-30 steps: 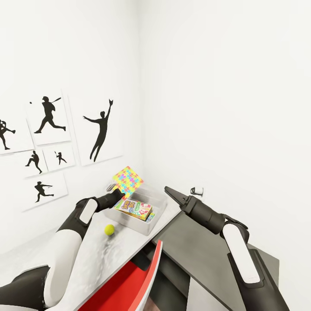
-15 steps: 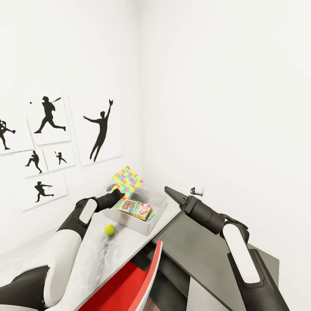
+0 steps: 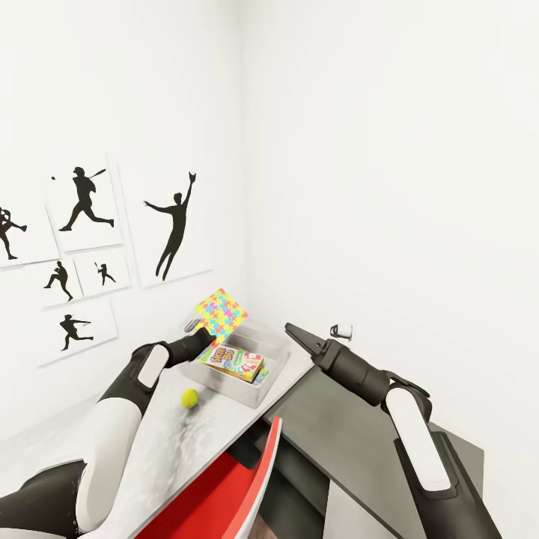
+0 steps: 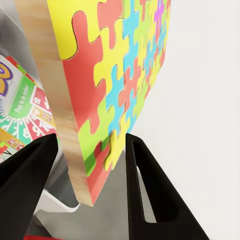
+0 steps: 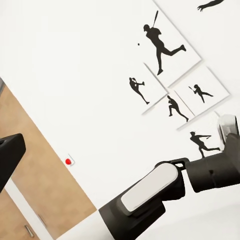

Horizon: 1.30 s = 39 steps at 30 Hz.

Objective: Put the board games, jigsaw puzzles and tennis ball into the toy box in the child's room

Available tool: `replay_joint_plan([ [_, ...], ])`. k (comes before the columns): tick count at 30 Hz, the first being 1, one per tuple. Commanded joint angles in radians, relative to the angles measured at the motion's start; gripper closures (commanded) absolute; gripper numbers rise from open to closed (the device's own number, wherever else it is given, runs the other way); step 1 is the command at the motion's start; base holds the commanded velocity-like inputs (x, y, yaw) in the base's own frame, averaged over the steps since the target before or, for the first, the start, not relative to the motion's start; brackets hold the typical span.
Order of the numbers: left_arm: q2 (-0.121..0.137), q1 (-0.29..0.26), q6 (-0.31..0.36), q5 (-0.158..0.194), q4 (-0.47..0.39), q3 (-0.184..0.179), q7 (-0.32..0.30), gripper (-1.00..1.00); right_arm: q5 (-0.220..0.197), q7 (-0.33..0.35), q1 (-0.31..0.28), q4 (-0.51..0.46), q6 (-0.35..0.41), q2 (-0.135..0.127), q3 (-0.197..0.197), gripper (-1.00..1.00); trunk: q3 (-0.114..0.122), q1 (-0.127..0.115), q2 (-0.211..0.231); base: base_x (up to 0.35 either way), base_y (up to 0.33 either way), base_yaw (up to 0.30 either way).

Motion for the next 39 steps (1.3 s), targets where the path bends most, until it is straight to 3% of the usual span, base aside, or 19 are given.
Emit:
replay_joint_plan([
  [1,-0.001,0.000,0.009,0.001,0.000,0.007,-0.001,1.00,-0.004,-0.001,0.000,0.000,0.006,0.000,-0.001,-1.00,0.000,0.000,-0.001,0.000,0.000,0.000],
  [22,0.000,0.000,0.010,-0.009,-0.002,0.005,0.005,1.00,-0.004,-0.068,0.000,0.001,0.006,0.009,0.004,-1.00,0.000,0.000,-0.001,0.000,0.000,0.000],
  [31,-0.001,0.000,0.009,-0.022,-0.002,0.006,0.006,1.00,-0.003,-0.131,0.000,0.002,0.008,0.009,0.005,-1.00,0.000,0.000,-0.001,0.000,0.000,0.000],
  [39,-0.001,0.000,0.010,-0.024,-0.002,0.006,0.005,1.00,-0.003,-0.138,0.000,0.002,0.007,0.010,0.004,-1.00,-0.007,0.000,-0.001,0.000,0.000,0.000],
])
